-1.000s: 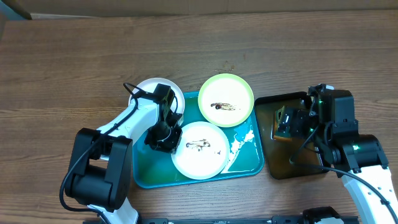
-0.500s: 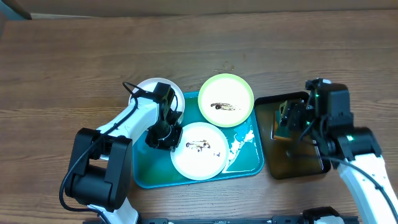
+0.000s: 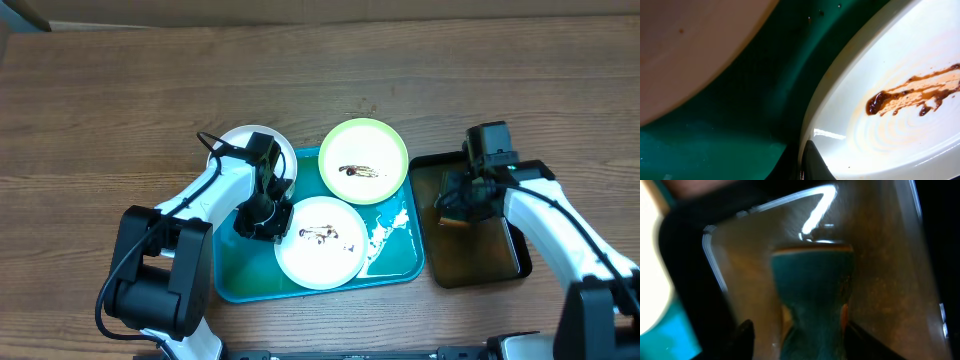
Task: Clean dirty plates on tray and stack at the side
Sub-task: 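Grasp the green sponge in the black tray with the right gripper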
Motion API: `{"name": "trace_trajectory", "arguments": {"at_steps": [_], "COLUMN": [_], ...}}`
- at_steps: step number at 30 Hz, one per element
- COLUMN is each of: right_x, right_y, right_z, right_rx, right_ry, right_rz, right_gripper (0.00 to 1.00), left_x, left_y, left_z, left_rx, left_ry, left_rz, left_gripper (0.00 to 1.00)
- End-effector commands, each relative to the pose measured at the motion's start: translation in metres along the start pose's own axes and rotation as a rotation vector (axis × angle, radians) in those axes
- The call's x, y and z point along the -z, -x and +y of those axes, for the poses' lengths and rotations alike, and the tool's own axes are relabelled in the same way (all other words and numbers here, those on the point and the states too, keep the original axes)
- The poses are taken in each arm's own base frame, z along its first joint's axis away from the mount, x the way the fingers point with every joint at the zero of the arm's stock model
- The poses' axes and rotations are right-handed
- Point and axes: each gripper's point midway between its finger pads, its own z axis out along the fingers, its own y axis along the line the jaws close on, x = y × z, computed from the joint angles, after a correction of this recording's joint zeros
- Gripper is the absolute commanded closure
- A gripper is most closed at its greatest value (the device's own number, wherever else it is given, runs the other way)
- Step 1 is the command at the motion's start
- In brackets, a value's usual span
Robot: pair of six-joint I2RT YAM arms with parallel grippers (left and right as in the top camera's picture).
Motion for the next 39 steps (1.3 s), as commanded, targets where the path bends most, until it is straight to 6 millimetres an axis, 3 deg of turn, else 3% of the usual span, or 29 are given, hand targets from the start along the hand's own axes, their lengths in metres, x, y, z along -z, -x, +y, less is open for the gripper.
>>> {"name": "trace_trajectory", "arguments": {"at_steps": [1, 5, 9, 13, 19, 24, 27, 31, 39], "right_x": [-0.008, -0.022, -0.03, -0.03, -0.016, 0.033, 0.059, 0.073, 0.073], "right_y": [0.006, -0.001, -0.003, -0.003, 0.0, 0.03, 0.038, 0.021, -0.029], "right_z": [-0.004, -0.006, -0.007, -0.007, -0.003, 0.01, 0.023, 0.05, 0.11], "right_rx": [-0.011, -0.037, -0.037, -0.038, -0.056, -0.055, -0.052, -0.044, 0.143], "right_ry": [-0.029, -0.045, -0.051, -0.053, -0.041, -0.003, 0.057, 0.211, 0.325], "right_rz": [0.008, 0.053, 0.069, 0.073, 0.079, 0.012, 0.003, 0.093, 0.207], "right_gripper": [0.46, 0.53, 0.79, 0.96, 0.96, 0.96, 0.96, 0.96, 0.96], "left_x": [-0.003, -0.003, -0.003, -0.003, -0.003, -0.003, -0.003, -0.003, -0.003], "left_y": [0.0, 0.0, 0.0, 0.0, 0.0, 0.0, 0.0, 0.0, 0.002], "left_z": [0.0, 0.0, 0.0, 0.0, 0.0, 0.0, 0.0, 0.0, 0.0], "left_rx": [0.001, 0.001, 0.001, 0.001, 0.001, 0.001, 0.001, 0.0, -0.001], "left_ry": [0.013, 0.013, 0.013, 0.013, 0.013, 0.013, 0.013, 0.013, 0.013], "left_rz": [0.012, 0.012, 0.012, 0.012, 0.012, 0.012, 0.012, 0.009, 0.004], "left_gripper": [0.96, 0.96, 0.96, 0.96, 0.96, 0.96, 0.96, 0.96, 0.96]}}
